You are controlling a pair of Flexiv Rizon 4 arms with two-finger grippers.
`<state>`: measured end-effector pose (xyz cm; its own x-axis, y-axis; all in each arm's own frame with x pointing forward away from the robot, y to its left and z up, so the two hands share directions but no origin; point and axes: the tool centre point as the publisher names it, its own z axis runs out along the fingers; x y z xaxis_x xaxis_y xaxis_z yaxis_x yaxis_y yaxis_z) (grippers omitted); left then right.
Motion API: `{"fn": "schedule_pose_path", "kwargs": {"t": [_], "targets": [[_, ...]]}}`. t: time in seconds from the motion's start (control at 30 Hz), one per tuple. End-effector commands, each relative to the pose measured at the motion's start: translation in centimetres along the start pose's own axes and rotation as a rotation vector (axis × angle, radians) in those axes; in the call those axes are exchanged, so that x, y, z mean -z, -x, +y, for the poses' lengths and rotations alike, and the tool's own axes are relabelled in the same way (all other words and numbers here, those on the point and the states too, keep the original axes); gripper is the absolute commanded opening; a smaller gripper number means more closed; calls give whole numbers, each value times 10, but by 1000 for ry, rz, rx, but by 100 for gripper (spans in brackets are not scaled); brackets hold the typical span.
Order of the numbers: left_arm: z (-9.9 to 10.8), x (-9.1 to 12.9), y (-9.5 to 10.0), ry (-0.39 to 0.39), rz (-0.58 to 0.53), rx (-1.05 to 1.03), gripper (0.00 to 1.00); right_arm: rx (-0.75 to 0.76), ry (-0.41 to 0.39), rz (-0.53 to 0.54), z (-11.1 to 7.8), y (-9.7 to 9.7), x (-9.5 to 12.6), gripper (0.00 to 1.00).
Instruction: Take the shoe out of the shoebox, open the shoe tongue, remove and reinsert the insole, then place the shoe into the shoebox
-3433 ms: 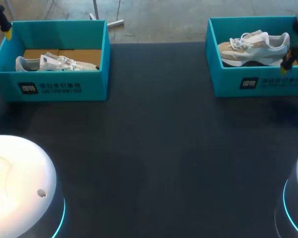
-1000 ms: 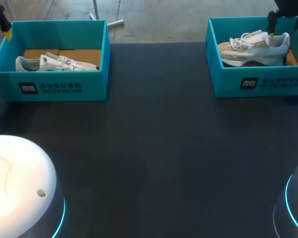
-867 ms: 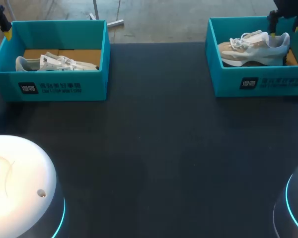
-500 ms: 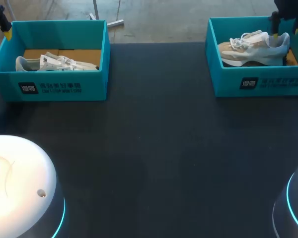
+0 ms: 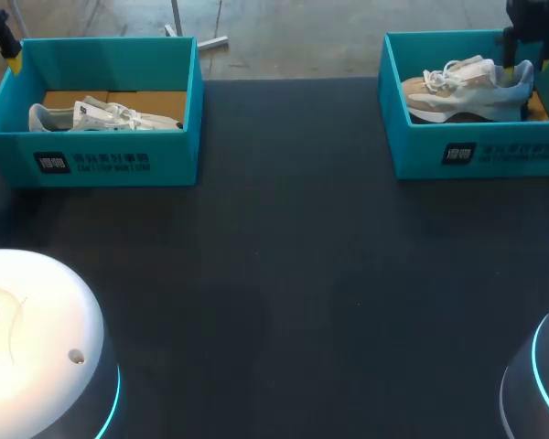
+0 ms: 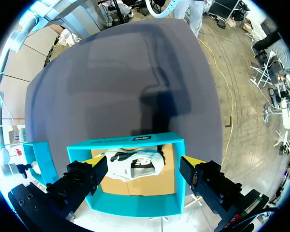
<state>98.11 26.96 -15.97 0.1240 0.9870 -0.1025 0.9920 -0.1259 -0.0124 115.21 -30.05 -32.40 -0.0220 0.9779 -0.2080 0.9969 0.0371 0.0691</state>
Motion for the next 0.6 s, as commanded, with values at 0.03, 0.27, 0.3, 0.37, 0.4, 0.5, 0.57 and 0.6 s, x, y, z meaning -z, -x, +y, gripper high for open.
{"fn": "schedule_pose_path", "kwargs": {"t": [0.03,0.27,0.3,0.37,0.4,0.5,0.57,0.6], "targets": [[0,0,0,0,2,0,100,-3,-36,4,12,3,-10,66],[0,0,0,0,2,0,100,-13,-59,5,14,7,-20,65],[0,0,0,0,2,0,100,-14,-60,6,14,7,-20,65],[0,0,0,0,2,0,100,-15,-64,7,14,7,-22,65],[0,0,0,0,2,0,100,-16,-66,7,14,7,-24,65],[0,0,0,0,2,0,100,-23,-73,12,14,10,-27,64],[0,0,0,0,2,0,100,-23,-79,13,14,10,-30,64],[0,0,0,0,2,0,100,-23,-81,14,14,11,-31,64]]}}
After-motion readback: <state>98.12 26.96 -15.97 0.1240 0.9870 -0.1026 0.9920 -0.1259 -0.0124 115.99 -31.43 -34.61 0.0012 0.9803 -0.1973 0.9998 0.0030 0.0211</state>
